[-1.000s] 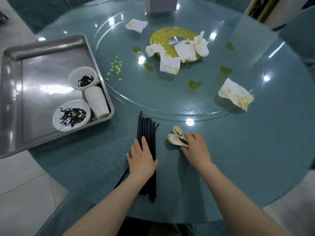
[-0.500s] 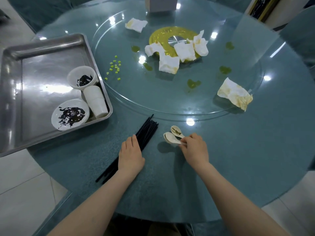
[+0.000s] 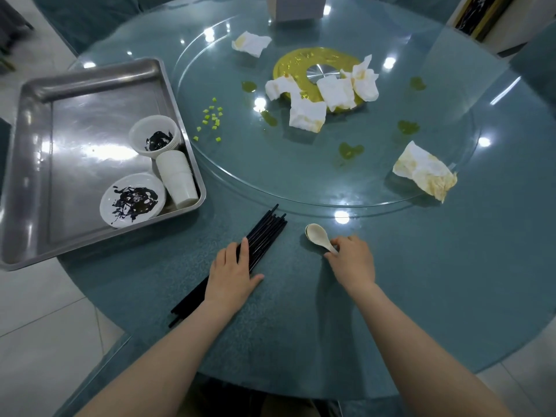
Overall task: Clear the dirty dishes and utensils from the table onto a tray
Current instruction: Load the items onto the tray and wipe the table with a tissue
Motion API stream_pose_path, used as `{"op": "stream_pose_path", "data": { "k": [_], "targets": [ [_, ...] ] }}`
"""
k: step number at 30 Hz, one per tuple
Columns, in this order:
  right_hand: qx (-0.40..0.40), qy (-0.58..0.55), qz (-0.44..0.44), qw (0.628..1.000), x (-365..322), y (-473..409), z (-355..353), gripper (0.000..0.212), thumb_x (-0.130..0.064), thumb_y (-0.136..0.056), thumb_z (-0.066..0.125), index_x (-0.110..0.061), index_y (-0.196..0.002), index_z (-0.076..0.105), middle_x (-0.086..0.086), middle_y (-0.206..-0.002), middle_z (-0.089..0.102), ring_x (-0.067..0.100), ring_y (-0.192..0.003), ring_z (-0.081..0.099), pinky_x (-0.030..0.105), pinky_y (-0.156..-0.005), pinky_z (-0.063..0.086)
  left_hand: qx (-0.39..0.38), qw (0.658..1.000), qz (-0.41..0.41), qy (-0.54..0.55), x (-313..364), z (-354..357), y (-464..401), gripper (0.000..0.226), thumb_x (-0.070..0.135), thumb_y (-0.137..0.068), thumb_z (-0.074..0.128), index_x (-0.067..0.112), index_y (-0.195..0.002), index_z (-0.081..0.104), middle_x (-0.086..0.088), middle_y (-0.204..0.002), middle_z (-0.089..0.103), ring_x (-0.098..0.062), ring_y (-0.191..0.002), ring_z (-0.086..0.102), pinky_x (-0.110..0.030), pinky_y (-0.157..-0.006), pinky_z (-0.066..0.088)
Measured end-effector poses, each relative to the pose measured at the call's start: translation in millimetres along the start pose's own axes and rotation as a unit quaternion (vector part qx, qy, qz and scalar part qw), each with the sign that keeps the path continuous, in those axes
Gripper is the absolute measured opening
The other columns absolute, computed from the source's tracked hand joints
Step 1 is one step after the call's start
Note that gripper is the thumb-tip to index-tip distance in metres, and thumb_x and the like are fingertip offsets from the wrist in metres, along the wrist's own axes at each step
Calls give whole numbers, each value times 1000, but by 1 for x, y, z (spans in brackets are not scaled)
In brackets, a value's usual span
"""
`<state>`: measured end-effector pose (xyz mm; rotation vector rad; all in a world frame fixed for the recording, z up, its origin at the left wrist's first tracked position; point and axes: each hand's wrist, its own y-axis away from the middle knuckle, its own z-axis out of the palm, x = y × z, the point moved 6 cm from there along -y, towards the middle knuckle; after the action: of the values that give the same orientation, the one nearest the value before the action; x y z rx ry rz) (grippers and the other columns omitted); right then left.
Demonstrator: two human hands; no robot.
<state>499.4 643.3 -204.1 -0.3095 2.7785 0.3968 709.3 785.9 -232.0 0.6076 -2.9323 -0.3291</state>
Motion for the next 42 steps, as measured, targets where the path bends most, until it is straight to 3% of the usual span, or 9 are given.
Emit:
{"op": "stream_pose_path", "data": {
  "k": [2, 5, 14, 23, 29, 34, 38, 42],
  "targets": [
    [-5, 22, -6, 1000, 0, -1, 1, 9, -19, -88, 61, -13, -83, 66, 5, -87, 57, 27, -82, 55, 31, -60, 35, 1, 1000, 1, -19, 1, 0, -4, 84, 57, -94, 40, 11, -152, 1, -13, -145, 26, -28, -130, 30, -37, -106, 34],
    [-8, 34, -5, 999, 0, -2, 1, 15, -17, -89, 59, -11, -76, 65, 7, -81, 59, 25, -68, 48, 30, -55, 31, -4, 1000, 5, -10, 3, -5, -11, 78, 47, -97, 43, 9, -152, 3, -14, -140, 29, -28, -124, 35, -35, -102, 38],
    [-20, 15, -5, 1000, 0, -1, 2, 13, -15, -88, 59, -12, -77, 64, 5, -80, 56, 25, -68, 49, 30, -55, 33, -28, 997, -67, 23, 8, -16, -17, 45, 23, -84, 57, 8, -121, 37, -10, -120, 41, -24, -106, 42, -29, -85, 41],
    [-23, 10, -23, 999, 0, 1, 3, 10, -15, -88, 59, -12, -81, 65, 7, -83, 59, 24, -71, 47, 30, -59, 32, 17, 996, -88, 8, 10, -14, -8, 32, 19, -82, 57, 11, -109, 41, -8, -110, 42, -20, -92, 39, -27, -70, 35],
    [-35, -4, -32, 999, 0, 5, 3, 12, -13, -88, 59, -16, -76, 60, 5, -79, 56, 25, -71, 47, 29, -58, 29, -3, 994, -98, 41, 10, -12, -11, 31, 16, -85, 57, 7, -111, 41, -10, -113, 48, -23, -100, 47, -28, -79, 44],
    [-43, -6, -37, 998, 2, 8, 5, 14, -14, -87, 59, -19, -74, 56, 5, -82, 55, 24, -72, 47, 29, -59, 28, 28, 993, -111, 26, 10, -12, -6, 31, 18, -84, 59, 10, -107, 40, -8, -109, 41, -18, -86, 33, -28, -71, 37],
    [-42, -10, -41, 998, 4, 8, 6, 6, -15, -88, 60, -14, -83, 63, 6, -87, 58, 24, -74, 49, 28, -60, 30, -6, 992, -126, 30, 7, -12, -9, 38, 23, -84, 62, 7, -110, 40, -11, -115, 46, -25, -100, 46, -32, -80, 43],
    [-40, -3, -44, 998, 4, 9, 6, 8, -14, -87, 60, -14, -80, 62, 6, -85, 60, 24, -72, 49, 29, -59, 31, -64, 986, -131, 82, 5, -8, -13, 46, 24, -85, 65, 3, -117, 38, -15, -123, 45, -31, -114, 46, -38, -88, 44]
  ]
}}
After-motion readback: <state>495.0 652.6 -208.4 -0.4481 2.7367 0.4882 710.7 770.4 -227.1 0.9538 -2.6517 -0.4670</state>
